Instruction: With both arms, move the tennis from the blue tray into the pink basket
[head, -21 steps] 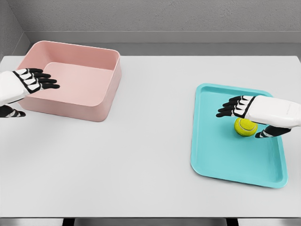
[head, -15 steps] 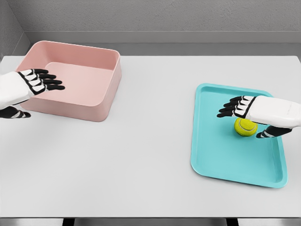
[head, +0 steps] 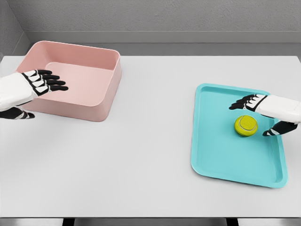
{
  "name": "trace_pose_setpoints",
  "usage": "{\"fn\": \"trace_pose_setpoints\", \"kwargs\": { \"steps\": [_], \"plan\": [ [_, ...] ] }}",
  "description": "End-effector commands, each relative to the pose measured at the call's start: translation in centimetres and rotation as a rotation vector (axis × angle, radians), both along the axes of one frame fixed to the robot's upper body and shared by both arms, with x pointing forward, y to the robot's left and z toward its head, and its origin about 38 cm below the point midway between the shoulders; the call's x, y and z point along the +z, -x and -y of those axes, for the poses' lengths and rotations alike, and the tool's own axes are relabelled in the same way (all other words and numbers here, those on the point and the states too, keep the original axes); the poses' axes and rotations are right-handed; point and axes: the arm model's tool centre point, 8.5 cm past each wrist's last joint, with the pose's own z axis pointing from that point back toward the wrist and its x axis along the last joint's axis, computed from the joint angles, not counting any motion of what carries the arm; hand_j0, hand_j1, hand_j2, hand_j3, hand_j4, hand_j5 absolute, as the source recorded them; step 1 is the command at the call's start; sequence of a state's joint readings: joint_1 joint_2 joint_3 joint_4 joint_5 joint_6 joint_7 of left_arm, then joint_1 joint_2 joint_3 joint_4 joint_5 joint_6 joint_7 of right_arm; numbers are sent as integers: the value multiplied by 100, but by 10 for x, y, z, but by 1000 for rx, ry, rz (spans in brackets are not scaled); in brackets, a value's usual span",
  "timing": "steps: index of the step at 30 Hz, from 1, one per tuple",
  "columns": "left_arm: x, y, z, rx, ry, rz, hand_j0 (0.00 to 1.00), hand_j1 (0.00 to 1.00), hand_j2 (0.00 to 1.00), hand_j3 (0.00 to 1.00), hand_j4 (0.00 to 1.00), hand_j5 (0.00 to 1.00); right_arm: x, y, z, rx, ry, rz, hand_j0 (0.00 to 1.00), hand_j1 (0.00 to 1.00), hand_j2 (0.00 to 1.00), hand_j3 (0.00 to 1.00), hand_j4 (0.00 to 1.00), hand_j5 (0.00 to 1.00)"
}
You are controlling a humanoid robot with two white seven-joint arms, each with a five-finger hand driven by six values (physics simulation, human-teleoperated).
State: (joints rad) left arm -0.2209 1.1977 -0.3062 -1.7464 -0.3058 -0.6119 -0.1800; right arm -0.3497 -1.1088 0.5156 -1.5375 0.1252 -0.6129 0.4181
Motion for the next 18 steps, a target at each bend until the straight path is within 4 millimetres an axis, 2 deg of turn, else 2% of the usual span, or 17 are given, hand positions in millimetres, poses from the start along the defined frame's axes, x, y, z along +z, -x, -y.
{"fn": "trace_pose_setpoints", "kwargs": {
  "steps": [1,7,9,12,14,16,18],
  "plan": [
    [0,1,2,-5,3,0,100,100,100,100,100,100,-8,-1,0,-11,-12,-18,100,100,100,100,100,100],
    [-16,8,9,-33,-27,-61,100,100,100,100,100,100,-19,2,-4,30,55,-104,100,100,100,100,100,100],
    [-26,12,8,-38,-43,-97,100,100,100,100,100,100,-19,-7,4,-5,49,-100,100,100,100,100,100,100],
    [-36,15,11,-47,-46,-129,100,100,100,100,100,100,-18,-8,3,-4,46,-95,100,100,100,100,100,100],
    [-38,16,11,-49,-49,-138,100,100,100,100,100,100,-19,-11,1,-4,43,-91,100,100,100,100,100,100],
    [-41,19,8,-47,-67,-155,100,100,100,100,100,100,-23,-13,11,-36,49,-102,100,100,100,100,100,100],
    [-43,21,4,-46,-87,-170,100,100,100,100,100,100,-26,-15,10,-39,43,-107,100,100,100,100,100,100]
  ]
}}
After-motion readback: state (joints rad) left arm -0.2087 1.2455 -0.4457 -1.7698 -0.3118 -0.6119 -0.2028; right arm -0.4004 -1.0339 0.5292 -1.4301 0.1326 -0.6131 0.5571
